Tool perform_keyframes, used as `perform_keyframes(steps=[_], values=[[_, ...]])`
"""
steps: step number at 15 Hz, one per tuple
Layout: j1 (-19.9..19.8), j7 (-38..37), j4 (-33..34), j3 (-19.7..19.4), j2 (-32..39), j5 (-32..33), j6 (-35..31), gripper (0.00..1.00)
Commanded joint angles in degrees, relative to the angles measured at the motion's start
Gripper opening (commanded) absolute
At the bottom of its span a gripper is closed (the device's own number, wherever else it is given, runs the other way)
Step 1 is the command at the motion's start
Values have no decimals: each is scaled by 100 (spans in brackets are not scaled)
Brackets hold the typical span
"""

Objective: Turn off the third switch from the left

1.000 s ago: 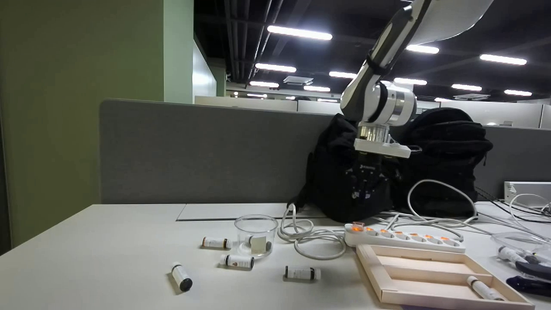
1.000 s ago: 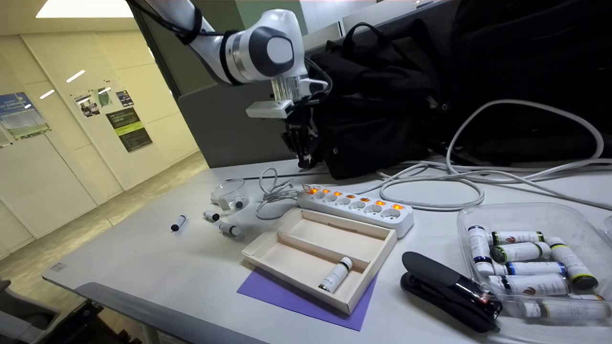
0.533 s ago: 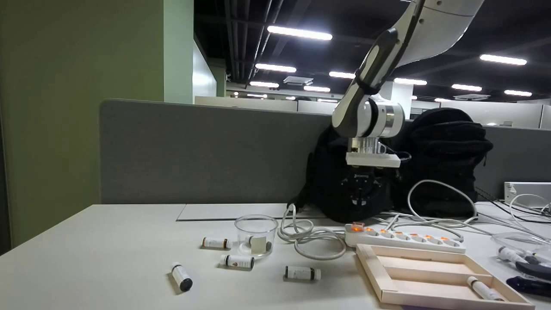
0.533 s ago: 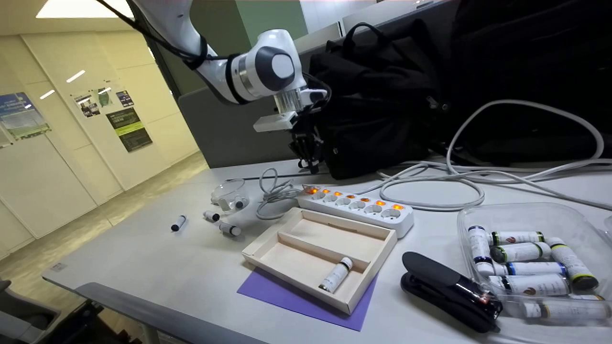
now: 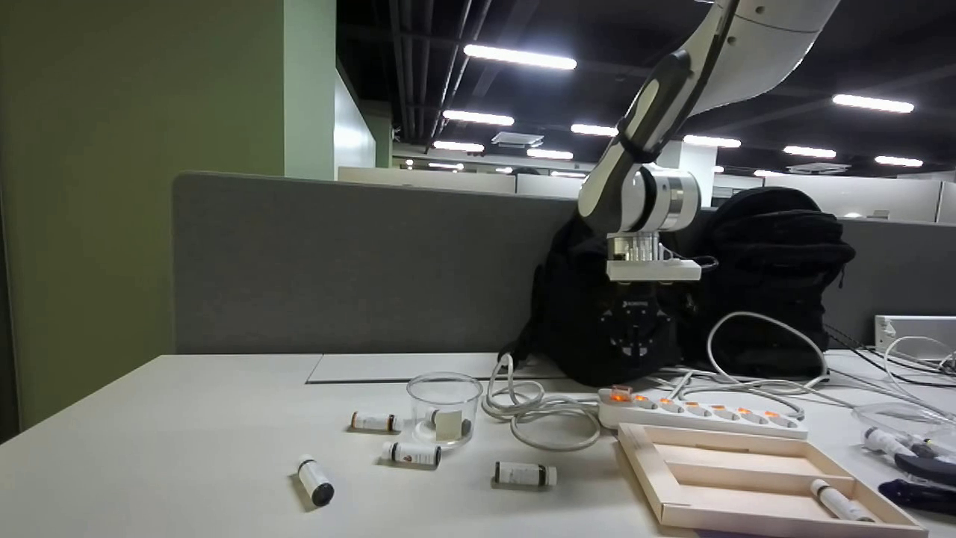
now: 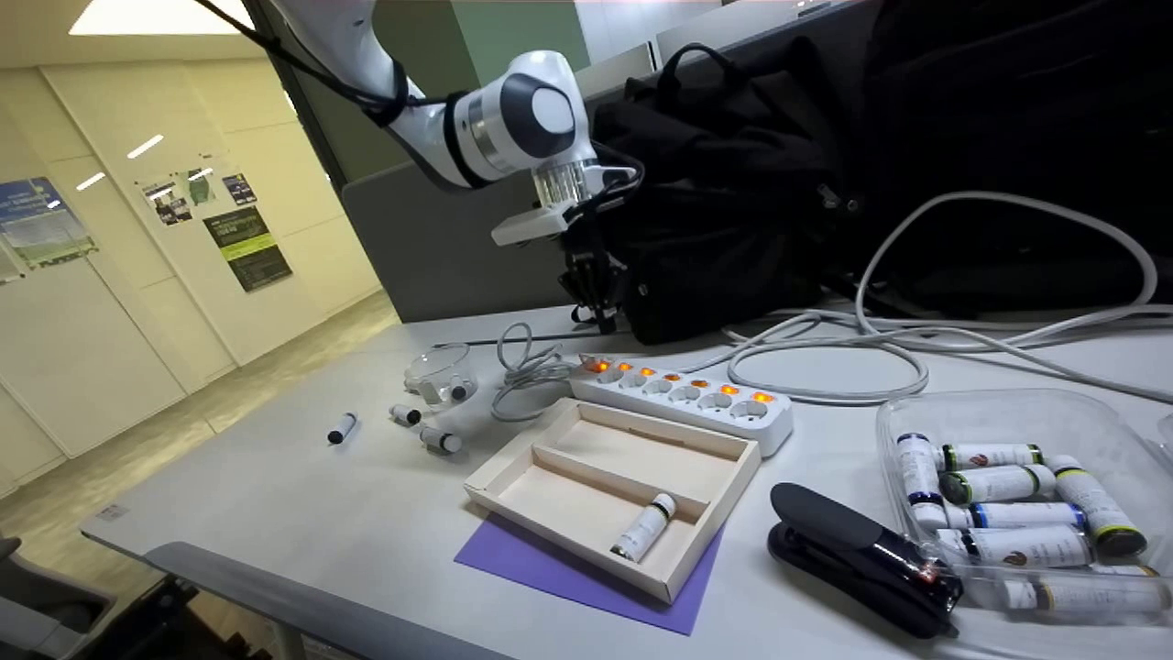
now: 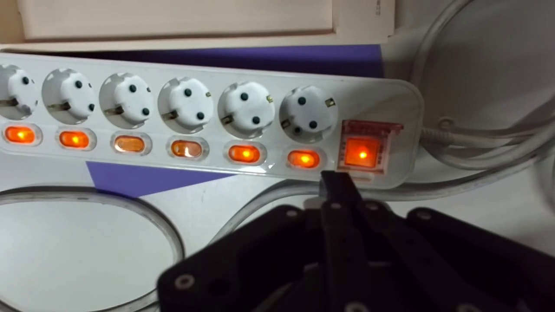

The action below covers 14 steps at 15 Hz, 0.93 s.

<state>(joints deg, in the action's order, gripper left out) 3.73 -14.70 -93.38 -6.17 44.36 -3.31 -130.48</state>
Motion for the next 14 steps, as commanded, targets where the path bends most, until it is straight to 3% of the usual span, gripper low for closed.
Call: perform_keyframes(steps=[1, 8, 14], values=[[-58, -84, 20, 52, 40, 58, -15, 0], [-32, -278, 124, -182, 421, 134, -636, 0], [-8, -359, 169, -321, 554, 157, -554, 0]])
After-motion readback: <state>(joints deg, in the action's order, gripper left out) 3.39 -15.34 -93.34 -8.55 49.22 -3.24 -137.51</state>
